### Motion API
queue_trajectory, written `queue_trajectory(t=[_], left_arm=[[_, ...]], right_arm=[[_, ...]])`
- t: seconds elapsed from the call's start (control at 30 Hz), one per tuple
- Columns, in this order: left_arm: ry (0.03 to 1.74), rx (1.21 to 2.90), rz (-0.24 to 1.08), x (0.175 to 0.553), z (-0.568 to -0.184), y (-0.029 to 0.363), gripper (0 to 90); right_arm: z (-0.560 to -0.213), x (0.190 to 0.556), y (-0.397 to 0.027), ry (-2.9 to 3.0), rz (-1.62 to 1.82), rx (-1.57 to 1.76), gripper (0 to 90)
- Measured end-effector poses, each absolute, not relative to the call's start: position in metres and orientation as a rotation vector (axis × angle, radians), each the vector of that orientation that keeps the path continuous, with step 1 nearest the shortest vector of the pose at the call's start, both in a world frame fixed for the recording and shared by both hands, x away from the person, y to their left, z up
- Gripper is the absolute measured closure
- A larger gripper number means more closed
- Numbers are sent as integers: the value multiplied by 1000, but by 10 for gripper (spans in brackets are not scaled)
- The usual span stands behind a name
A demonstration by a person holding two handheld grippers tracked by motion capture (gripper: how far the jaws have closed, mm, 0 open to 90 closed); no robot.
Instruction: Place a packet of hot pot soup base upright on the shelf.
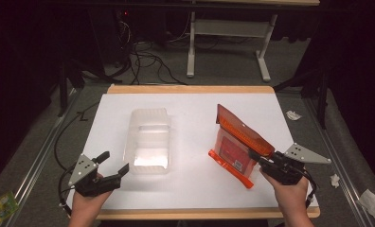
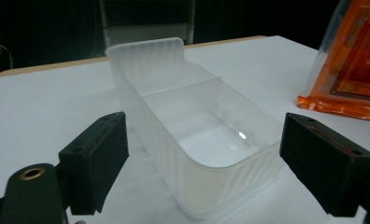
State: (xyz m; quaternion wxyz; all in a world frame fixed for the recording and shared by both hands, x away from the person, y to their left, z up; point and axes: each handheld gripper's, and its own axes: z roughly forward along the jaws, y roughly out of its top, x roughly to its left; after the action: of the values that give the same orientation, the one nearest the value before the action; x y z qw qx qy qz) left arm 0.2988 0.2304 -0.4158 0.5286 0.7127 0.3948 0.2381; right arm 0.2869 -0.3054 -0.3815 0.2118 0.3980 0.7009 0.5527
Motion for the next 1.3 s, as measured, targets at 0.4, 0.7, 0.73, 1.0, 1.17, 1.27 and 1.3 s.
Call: queue_trajectory(t=[0.4,0.7,0.73,1.0,1.17,1.27,1.3], left_arm=[[1003,1672,558,302,-426,248,165],[1005,1667,566,302,-427,254,166],[1005,1667,566,302,-427,254,166],[997,1680,570,301,-427,252,166],[950,1692,567,298,-419,241,166],[894,1661,503,296,-404,214,168],[882,1661,488,297,-400,205,177]], right_arm=[[-368,290,-294,1944,1539,1076,732],[-377,299,-286,1942,1525,1096,729],[-377,299,-286,1942,1525,1096,729],[-388,295,-298,1927,1536,1105,727],[-392,293,-303,1937,1534,1110,725],[-392,292,-303,1940,1534,1110,726],[-392,292,-302,1942,1537,1109,726]])
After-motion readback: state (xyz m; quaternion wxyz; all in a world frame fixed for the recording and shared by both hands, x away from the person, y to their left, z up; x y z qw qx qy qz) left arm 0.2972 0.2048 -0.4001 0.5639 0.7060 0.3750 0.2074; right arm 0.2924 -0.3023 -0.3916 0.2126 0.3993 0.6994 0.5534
